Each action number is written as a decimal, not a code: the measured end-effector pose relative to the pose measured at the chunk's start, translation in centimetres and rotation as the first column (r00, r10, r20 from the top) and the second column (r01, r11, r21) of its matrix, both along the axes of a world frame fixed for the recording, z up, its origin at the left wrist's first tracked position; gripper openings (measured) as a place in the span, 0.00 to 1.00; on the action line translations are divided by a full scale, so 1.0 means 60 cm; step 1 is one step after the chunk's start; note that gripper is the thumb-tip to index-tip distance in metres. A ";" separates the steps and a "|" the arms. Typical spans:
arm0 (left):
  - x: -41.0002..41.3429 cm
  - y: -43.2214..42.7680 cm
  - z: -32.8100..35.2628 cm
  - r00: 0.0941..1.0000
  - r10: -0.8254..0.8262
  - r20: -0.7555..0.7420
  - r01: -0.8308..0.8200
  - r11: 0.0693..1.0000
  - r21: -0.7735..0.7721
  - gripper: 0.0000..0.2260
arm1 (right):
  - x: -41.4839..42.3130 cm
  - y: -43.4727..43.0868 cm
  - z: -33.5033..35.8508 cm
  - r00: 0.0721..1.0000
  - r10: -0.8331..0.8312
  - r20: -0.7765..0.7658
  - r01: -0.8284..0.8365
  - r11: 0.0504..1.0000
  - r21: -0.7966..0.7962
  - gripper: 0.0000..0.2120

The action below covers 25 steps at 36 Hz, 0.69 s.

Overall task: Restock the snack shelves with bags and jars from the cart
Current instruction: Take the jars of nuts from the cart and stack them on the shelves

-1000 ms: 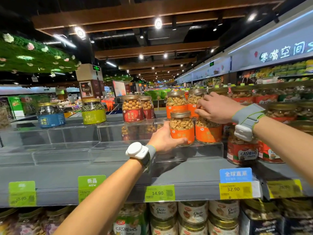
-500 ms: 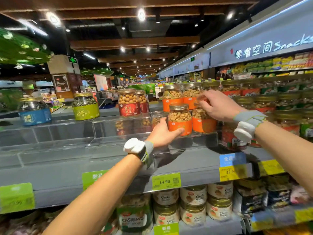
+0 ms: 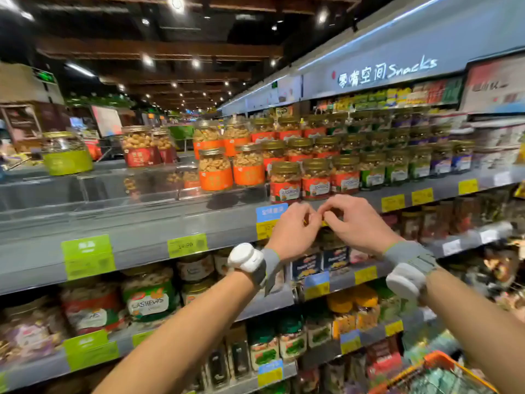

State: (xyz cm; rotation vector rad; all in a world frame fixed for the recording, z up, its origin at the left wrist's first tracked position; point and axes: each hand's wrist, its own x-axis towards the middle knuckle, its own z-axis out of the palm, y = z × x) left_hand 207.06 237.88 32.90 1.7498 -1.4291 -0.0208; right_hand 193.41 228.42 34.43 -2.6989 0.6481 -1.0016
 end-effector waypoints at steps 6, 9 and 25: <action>-0.182 -0.067 -0.135 0.962 -0.269 -0.041 0.270 0.925 0.268 0.21 | -0.236 -0.039 -0.151 0.948 -0.156 -0.277 0.229 0.940 0.255 0.10; -0.229 -0.120 -0.201 0.948 -0.313 -0.058 0.314 0.890 0.330 0.22 | -0.308 -0.041 -0.190 0.905 -0.174 -0.388 0.304 0.902 0.306 0.10; -0.547 -0.379 -0.569 0.644 -0.733 -0.219 0.634 0.351 0.689 0.15 | -0.609 -0.131 -0.493 0.674 -0.335 -0.658 0.736 0.371 0.565 0.12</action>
